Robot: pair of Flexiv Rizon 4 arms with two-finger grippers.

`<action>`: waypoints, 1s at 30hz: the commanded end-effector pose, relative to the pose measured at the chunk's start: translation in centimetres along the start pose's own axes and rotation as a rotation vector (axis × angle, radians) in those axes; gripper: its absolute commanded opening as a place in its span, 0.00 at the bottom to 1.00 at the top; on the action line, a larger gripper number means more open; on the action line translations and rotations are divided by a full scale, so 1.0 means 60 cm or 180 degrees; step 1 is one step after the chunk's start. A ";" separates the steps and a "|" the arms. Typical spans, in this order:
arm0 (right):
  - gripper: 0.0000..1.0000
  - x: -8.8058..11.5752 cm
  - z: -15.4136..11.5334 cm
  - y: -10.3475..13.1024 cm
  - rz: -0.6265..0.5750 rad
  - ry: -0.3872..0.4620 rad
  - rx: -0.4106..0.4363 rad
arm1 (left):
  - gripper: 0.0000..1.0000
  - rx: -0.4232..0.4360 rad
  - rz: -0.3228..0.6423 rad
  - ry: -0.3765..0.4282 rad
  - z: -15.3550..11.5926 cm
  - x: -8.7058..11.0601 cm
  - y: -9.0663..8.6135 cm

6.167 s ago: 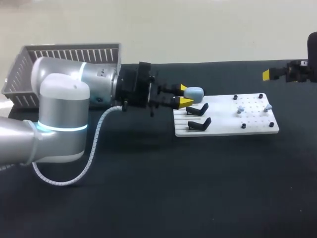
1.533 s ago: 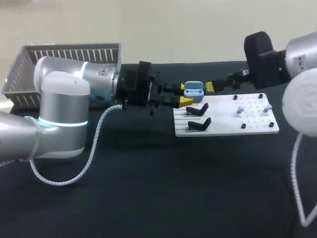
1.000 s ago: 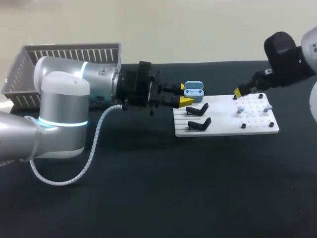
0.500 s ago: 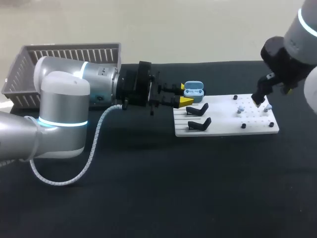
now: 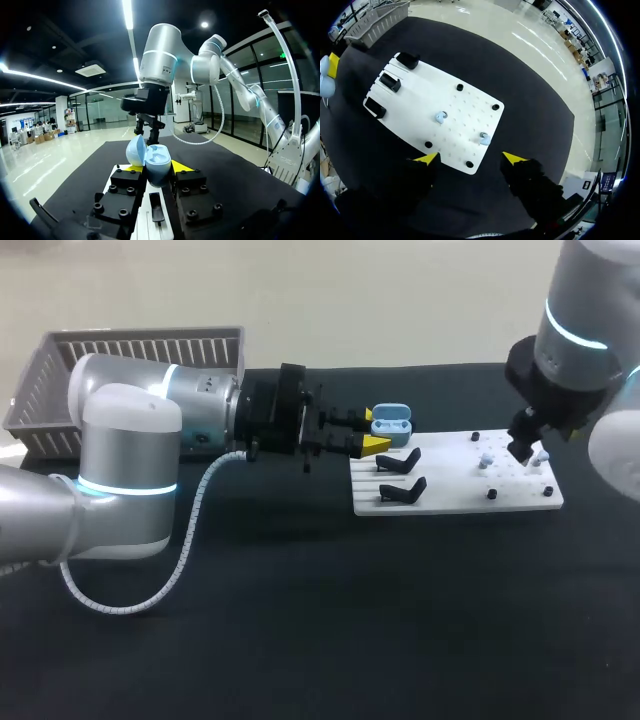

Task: Pick up each earbud case from the left stands, insert the matching earbuds, close the lid, and place the case in the box.

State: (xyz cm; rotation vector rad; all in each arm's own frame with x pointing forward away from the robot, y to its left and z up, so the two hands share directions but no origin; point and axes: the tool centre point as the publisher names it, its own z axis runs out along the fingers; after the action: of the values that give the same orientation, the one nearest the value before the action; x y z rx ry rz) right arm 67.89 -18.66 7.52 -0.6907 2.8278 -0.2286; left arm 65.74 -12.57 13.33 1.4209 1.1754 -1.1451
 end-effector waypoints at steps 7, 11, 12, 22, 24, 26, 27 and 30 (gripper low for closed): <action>0.44 -0.011 0.040 -0.011 0.0158 0.0105 -0.0155 | 0.00 -0.0014 0.0010 -0.0009 0.000 0.001 -0.002; 0.46 -0.012 0.049 -0.017 0.0267 0.0114 -0.0169 | 0.00 -0.0014 0.0010 -0.0009 0.000 0.001 -0.002; 0.46 -0.012 0.050 -0.017 0.0285 0.0115 -0.0169 | 0.00 -0.0014 0.0010 -0.0009 0.000 0.001 -0.002; 0.44 -0.010 0.068 -0.027 0.0444 0.0122 -0.0216 | 0.00 -0.0014 0.0010 -0.0009 0.000 0.001 -0.002; 0.44 -0.009 0.071 -0.028 0.0455 0.0130 -0.0224 | 0.00 -0.0014 0.0010 -0.0009 0.000 0.001 -0.002; 0.45 -0.010 0.075 -0.027 0.0464 0.0135 -0.0240 | 0.00 -0.0014 0.0010 -0.0009 0.000 0.001 -0.002; 0.45 -0.010 0.077 -0.027 0.0463 0.0138 -0.0241 | 0.00 -0.0014 0.0010 -0.0009 0.000 0.001 -0.002; 0.43 -0.012 0.080 -0.026 0.0458 0.0139 -0.0243 | 0.00 -0.0014 0.0010 -0.0009 0.000 0.001 -0.002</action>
State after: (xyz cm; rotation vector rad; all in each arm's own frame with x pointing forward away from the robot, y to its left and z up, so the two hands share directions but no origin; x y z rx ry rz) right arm 70.12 -20.28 3.63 -0.5009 2.9252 -0.1102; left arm 65.74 -12.57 13.33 1.4209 1.1754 -1.1450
